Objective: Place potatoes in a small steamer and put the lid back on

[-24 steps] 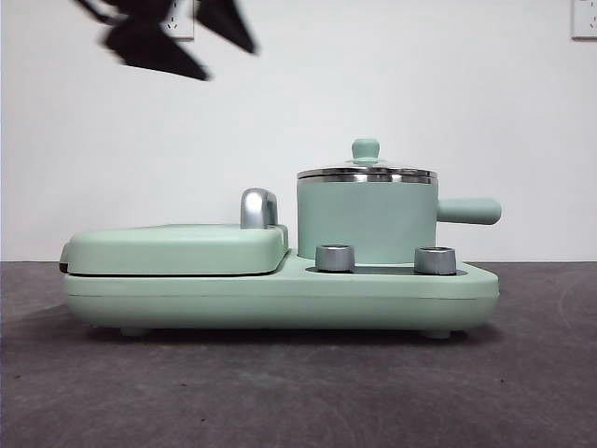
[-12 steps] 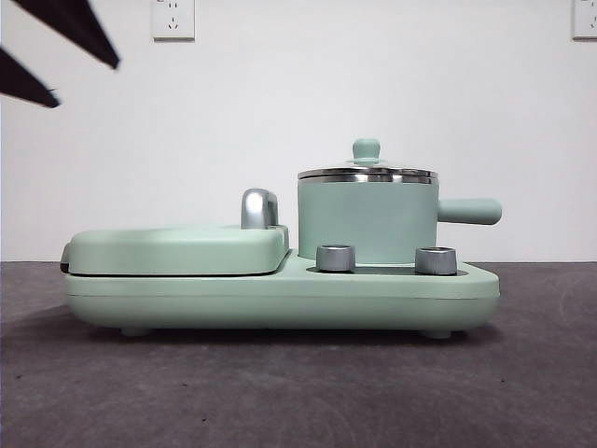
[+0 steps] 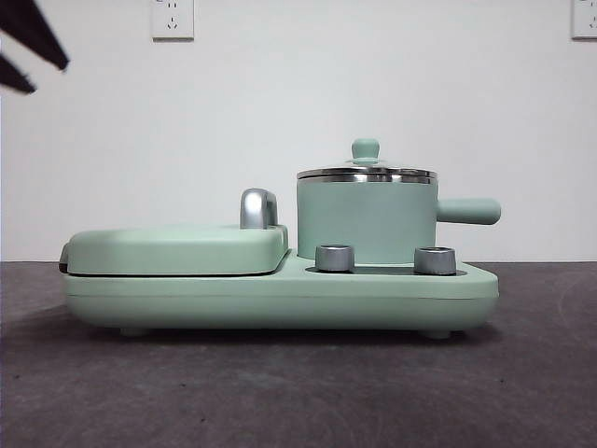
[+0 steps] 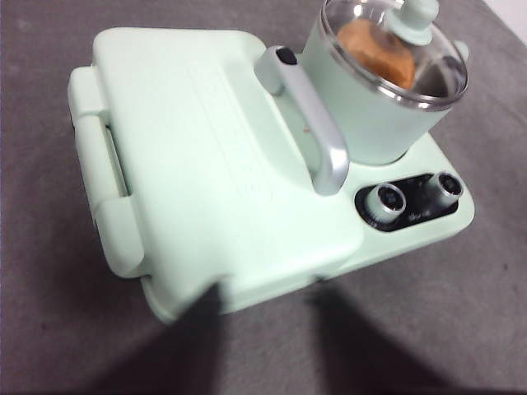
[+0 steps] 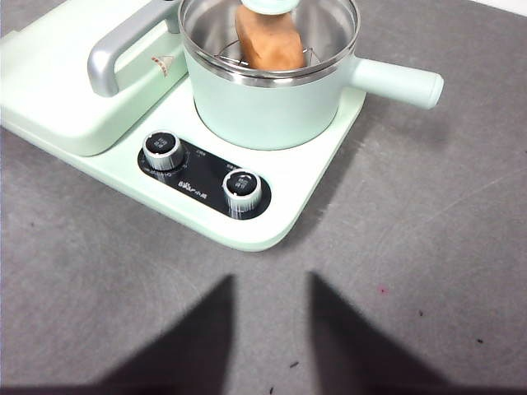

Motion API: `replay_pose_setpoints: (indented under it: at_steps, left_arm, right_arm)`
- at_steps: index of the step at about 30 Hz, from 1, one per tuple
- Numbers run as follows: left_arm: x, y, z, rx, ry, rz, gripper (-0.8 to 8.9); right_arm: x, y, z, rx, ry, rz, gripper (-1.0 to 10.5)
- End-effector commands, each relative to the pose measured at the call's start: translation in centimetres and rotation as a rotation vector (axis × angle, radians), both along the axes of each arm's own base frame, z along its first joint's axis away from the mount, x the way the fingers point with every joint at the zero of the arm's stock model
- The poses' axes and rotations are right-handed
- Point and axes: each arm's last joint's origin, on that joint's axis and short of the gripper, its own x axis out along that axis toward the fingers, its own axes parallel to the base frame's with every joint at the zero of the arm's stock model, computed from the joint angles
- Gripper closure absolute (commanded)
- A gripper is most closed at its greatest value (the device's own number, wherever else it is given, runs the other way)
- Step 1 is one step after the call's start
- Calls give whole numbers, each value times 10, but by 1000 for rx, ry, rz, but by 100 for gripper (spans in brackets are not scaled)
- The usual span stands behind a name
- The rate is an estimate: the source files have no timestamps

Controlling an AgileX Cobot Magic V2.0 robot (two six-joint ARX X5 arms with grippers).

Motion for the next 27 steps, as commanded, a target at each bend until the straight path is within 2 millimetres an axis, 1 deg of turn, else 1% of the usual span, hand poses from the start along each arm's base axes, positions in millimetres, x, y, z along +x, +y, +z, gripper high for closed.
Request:
replay_pose_setpoints:
  at_steps: [1,16,17,18,19,21,23,27]
  left_arm:
    - [1,-1,4,-13,-16,-4,807]
    - [1,-1,4,-3,-20,-6,807]
    - [0,-1,4,28,-41,-26,807]
    - [-1,1,4,98,-105,-49,807]
    - [-3,2,3,115,-137,-56,807]
    - [-8,7,-4,127,-211,-32,807]
    - [-14,16,-21,124,-295,42,807]
    - [-29,35,-64,162,-403,260,807]
  right_arm:
    - [0,1,4,28,-13,18,930]
    - [1,1,4,29,-18,17,930]
    - [1,1,4,29,-18,18,930]
    - [1,1,4,29,-18,17,930]
    - [1,1,4,29,-18,17,930]
    - [1,1,4,29,-18,17,930]
    - [1,1,4,29,-18,17,930]
    - [1,1,4,29,-18,18,930]
